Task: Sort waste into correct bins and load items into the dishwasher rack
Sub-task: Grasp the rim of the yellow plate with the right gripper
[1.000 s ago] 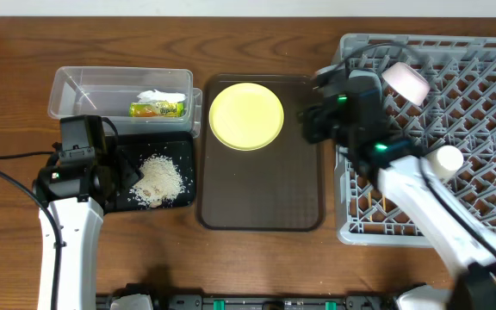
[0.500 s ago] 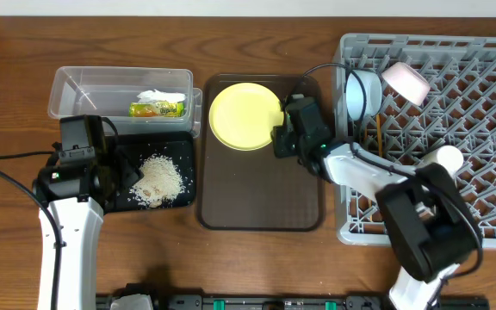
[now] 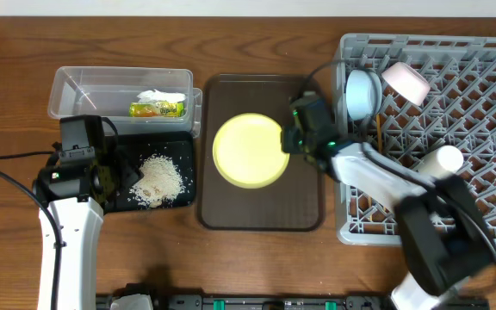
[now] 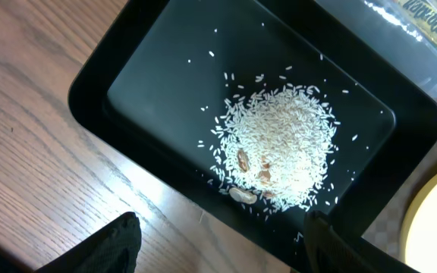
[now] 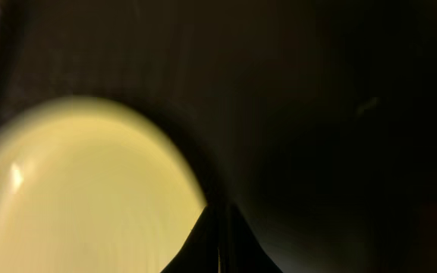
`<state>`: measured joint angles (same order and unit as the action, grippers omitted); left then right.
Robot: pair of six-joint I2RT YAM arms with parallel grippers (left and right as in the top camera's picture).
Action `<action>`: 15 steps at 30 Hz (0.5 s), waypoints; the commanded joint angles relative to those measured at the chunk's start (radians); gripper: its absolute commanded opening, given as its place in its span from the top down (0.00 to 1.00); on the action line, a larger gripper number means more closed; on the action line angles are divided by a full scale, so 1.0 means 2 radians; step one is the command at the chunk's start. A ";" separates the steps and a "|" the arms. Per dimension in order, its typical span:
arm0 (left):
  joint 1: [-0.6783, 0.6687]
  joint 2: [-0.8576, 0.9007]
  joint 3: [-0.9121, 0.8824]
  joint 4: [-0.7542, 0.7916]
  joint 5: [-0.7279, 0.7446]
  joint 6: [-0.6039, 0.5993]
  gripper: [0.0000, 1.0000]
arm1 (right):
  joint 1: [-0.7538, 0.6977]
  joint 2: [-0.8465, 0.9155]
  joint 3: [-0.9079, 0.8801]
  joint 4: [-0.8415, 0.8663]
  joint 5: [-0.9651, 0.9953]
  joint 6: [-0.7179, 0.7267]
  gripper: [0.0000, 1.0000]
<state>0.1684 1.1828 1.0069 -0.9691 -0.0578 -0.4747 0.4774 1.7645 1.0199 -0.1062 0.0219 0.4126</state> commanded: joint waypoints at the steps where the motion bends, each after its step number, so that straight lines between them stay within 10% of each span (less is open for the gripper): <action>1: 0.002 0.003 0.006 -0.001 -0.001 -0.001 0.29 | -0.016 -0.074 0.004 -0.021 0.043 -0.051 0.97; 15: 0.002 0.003 0.006 -0.001 -0.001 -0.001 0.29 | -0.051 -0.179 0.004 -0.121 -0.029 -0.091 0.80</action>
<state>0.1684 1.1828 1.0069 -0.9688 -0.0578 -0.4747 0.3622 1.3758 1.0199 -0.3431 0.0441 0.2493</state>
